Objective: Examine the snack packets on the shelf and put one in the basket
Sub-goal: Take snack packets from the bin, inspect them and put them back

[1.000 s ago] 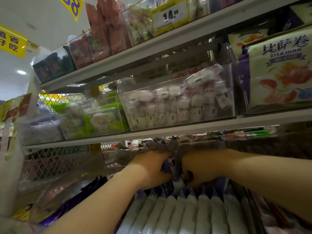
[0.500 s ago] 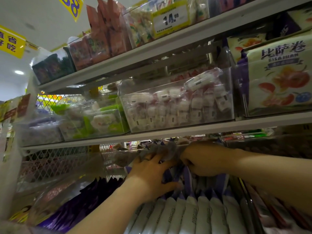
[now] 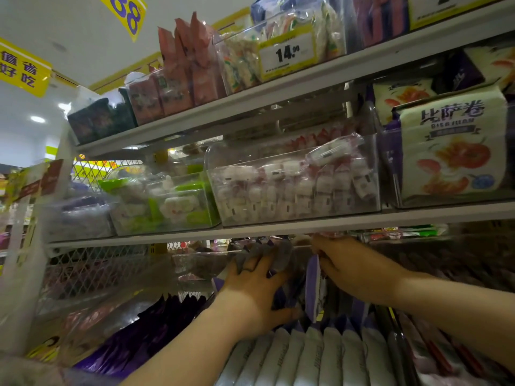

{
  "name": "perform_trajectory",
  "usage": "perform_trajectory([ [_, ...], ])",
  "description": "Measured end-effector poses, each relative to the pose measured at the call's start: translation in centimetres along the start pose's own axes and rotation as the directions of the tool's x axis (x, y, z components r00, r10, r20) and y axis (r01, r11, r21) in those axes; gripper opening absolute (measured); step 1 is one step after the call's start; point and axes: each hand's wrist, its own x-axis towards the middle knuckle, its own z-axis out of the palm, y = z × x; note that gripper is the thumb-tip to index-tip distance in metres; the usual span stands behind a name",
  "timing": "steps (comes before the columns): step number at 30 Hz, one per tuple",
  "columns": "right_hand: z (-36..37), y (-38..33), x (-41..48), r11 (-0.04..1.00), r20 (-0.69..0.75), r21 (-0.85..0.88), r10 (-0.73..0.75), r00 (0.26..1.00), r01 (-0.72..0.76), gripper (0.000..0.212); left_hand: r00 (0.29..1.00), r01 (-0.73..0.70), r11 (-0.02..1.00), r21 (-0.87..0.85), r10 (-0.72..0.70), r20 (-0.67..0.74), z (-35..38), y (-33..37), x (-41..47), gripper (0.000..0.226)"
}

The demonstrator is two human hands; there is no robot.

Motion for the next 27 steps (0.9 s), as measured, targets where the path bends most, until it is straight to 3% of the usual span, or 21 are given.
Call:
perform_trajectory([
  [4, -1.2, -0.4, -1.5, 0.988, -0.057, 0.136, 0.086, 0.995, -0.077, 0.014, 0.986, -0.071, 0.997, 0.043, 0.076, -0.146, -0.9, 0.4, -1.8, 0.065],
  [9, -3.3, -2.1, -3.1, 0.979, -0.166, 0.194, 0.089, 0.982, -0.056, 0.014, 0.981, -0.051, 0.998, 0.039, 0.057, -0.188, -3.3, 1.2, -4.1, 0.045],
  [11, -4.3, -3.0, -3.6, 0.975, -0.217, 0.217, 0.101, 0.971, -0.053, 0.015, 0.976, -0.039, 0.997, -0.063, 0.024, -0.215, -4.1, 1.9, -5.3, 0.034],
  [13, -5.3, -4.1, -4.3, 0.963, -0.250, 0.264, 0.116, 0.961, -0.047, 0.015, 0.976, 0.013, 0.945, -0.326, -0.083, -0.200, -4.8, 2.8, -6.6, 0.029],
  [15, -6.2, -5.6, -5.1, 0.942, -0.283, 0.335, 0.127, 0.951, -0.026, 0.015, 0.970, 0.116, 0.741, -0.662, -0.227, -0.083, -5.6, 3.9, -7.9, 0.035],
  [17, -7.0, -7.5, -6.0, 0.919, -0.340, 0.393, 0.122, 0.933, 0.023, 0.014, 0.951, 0.229, 0.413, -0.881, -0.290, 0.110, -6.5, 5.0, -9.2, 0.048],
  [20, -7.6, -10.7, -7.3, 0.866, -0.385, 0.490, 0.113, 0.916, 0.099, 0.011, 0.900, 0.370, -0.020, -0.929, -0.241, 0.364, -7.7, 5.9, -11.7, 0.069],
  [23, -6.9, -13.9, -8.5, 0.808, -0.335, 0.574, 0.082, 0.939, 0.134, 0.009, 0.889, 0.340, -0.391, -0.855, -0.163, 0.428, -8.3, 5.5, -15.0, 0.062],
  [25, -5.8, -16.0, -9.1, 0.756, -0.272, 0.639, 0.047, 0.961, 0.144, 0.013, 0.883, 0.291, -0.523, -0.801, -0.176, 0.436, -8.2, 4.9, -17.2, 0.050],
  [27, -4.2, -18.1, -9.5, 0.716, -0.216, 0.683, 0.006, 0.976, 0.147, 0.016, 0.863, 0.251, -0.563, -0.787, -0.239, 0.446, -7.6, 4.0, -19.5, 0.038],
])
